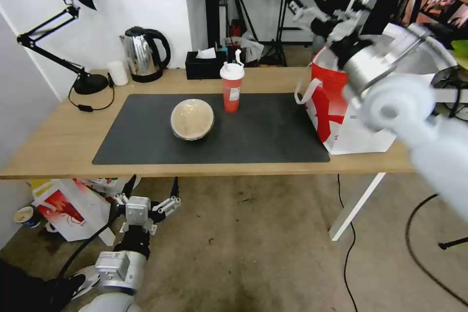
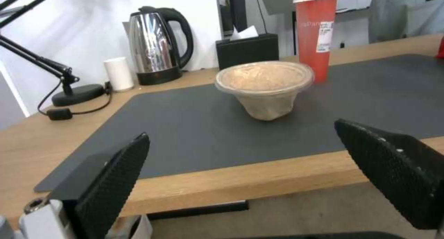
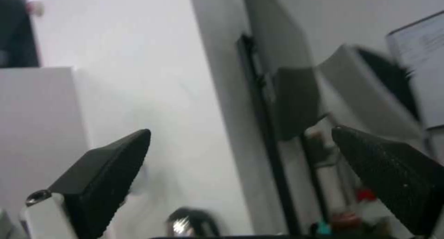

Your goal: Pick up the trash from the table and place it into the takeout bag.

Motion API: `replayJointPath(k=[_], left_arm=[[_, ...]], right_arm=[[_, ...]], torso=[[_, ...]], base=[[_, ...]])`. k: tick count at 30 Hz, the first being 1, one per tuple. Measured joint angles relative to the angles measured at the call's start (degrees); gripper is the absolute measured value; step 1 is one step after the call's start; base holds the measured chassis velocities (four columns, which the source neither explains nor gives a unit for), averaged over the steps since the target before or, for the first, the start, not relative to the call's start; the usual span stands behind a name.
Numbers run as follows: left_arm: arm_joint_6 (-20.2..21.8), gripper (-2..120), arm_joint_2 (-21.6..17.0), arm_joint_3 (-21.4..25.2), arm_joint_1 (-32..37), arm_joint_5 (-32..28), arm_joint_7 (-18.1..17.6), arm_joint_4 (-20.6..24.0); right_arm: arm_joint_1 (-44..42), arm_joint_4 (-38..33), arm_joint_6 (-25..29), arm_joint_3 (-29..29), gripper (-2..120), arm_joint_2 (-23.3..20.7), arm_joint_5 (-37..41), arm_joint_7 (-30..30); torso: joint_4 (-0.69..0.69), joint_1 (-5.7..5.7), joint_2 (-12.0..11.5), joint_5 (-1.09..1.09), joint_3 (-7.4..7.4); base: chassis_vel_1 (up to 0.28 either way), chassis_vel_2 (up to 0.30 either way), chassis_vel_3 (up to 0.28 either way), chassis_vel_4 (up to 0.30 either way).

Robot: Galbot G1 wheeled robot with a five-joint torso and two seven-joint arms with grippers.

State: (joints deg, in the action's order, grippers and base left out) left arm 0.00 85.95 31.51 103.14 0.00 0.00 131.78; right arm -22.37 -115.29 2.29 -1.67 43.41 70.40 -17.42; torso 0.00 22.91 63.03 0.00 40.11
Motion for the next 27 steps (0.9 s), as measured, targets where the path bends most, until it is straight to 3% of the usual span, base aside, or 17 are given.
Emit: replayJointPath(k=[4,9,12,13,16,27], left_arm=[[0.0,100,0.0,0.0,0.0,0.0,0.0,0.0],[0.0,100,0.0,0.0,0.0,0.0,0.0,0.0],[0.0,100,0.0,0.0,0.0,0.0,0.0,0.0],[0.0,100,0.0,0.0,0.0,0.0,0.0,0.0],[0.0,100,0.0,0.0,0.0,0.0,0.0,0.0],[0.0,100,0.0,0.0,0.0,0.0,0.0,0.0]], right_arm=[[-5.3,-4.6,2.2,2.2,100,2.5,-9.0,-7.6],[-10.8,-7.7,3.2,4.3,100,3.3,-14.8,-8.1],[-18.7,-10.7,5.1,6.6,100,5.0,-25.1,-7.6],[-18.7,-10.7,5.1,6.6,100,5.0,-25.1,-7.6],[-25.7,-13.4,7.4,9.4,100,6.5,-34.0,-5.1],[-38.4,-16.1,17.0,12.0,100,8.9,-45.5,8.6]], torso=[[0.01,0.00,0.0,-0.01,0.00],[-0.01,0.00,0.0,0.00,-0.01],[0.01,0.00,0.0,0.01,-0.01],[0.01,0.00,0.0,0.01,-0.01],[-0.01,0.00,0.0,0.00,-0.01],[0.01,0.00,0.0,0.00,-0.01]], base=[[0.000,0.000,0.000,0.000],[0.000,0.000,0.000,0.000],[0.000,0.000,0.000,0.000],[0.000,0.000,0.000,0.000],[0.000,0.000,0.000,0.000],[0.000,0.000,0.000,0.000]])
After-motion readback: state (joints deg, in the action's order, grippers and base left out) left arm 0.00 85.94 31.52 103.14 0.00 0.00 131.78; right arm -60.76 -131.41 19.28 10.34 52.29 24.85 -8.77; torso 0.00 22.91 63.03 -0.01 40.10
